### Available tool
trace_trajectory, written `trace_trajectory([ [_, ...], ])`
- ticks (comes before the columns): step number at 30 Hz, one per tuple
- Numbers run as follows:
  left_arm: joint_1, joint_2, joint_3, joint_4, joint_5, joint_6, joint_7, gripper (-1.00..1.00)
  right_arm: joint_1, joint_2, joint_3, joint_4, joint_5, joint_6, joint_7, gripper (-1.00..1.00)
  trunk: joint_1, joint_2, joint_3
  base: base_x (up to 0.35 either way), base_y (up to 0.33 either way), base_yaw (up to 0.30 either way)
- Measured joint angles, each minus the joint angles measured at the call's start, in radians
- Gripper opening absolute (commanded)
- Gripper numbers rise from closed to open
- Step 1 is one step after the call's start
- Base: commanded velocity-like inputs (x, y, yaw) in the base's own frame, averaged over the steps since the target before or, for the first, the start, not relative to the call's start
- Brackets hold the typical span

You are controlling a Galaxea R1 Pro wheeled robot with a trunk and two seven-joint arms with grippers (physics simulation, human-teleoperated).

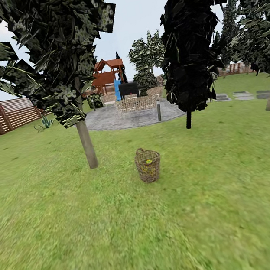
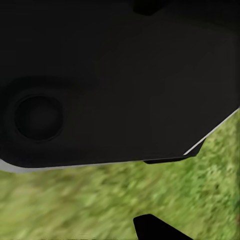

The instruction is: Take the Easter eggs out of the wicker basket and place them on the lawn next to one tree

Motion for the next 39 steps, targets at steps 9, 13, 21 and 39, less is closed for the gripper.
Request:
trace_trajectory([
  [9, 0.000, 0.000, 0.000, 0.001, 0.001, 0.000, 0.000, 1.00, 0.000, -0.001, 0.001, 0.001, 0.000, 0.000, 0.000, 1.00, 0.000, 0.000, 0.000, 0.000, 0.000, 0.000],
  [13, 0.000, 0.001, 0.000, 0.000, 0.000, 0.000, 0.000, 1.00, 0.000, -0.001, 0.001, 0.001, 0.000, 0.000, 0.000, 1.00, 0.000, 0.000, 0.000, 0.000, 0.000, 0.000],
  [21, 0.000, 0.001, 0.000, 0.000, 0.000, 0.000, 0.000, 1.00, 0.000, -0.001, 0.000, 0.001, 0.000, 0.000, 0.000, 1.00, 0.000, 0.000, 0.000, 0.000, 0.000, 0.000],
  [39, 0.000, 0.002, 0.001, 0.000, 0.000, 0.000, 0.000, 1.00, 0.000, -0.001, 0.001, 0.001, 0.001, 0.000, 0.000, 1.00, 0.000, 0.000, 0.000, 0.000, 0.000, 0.000],
])
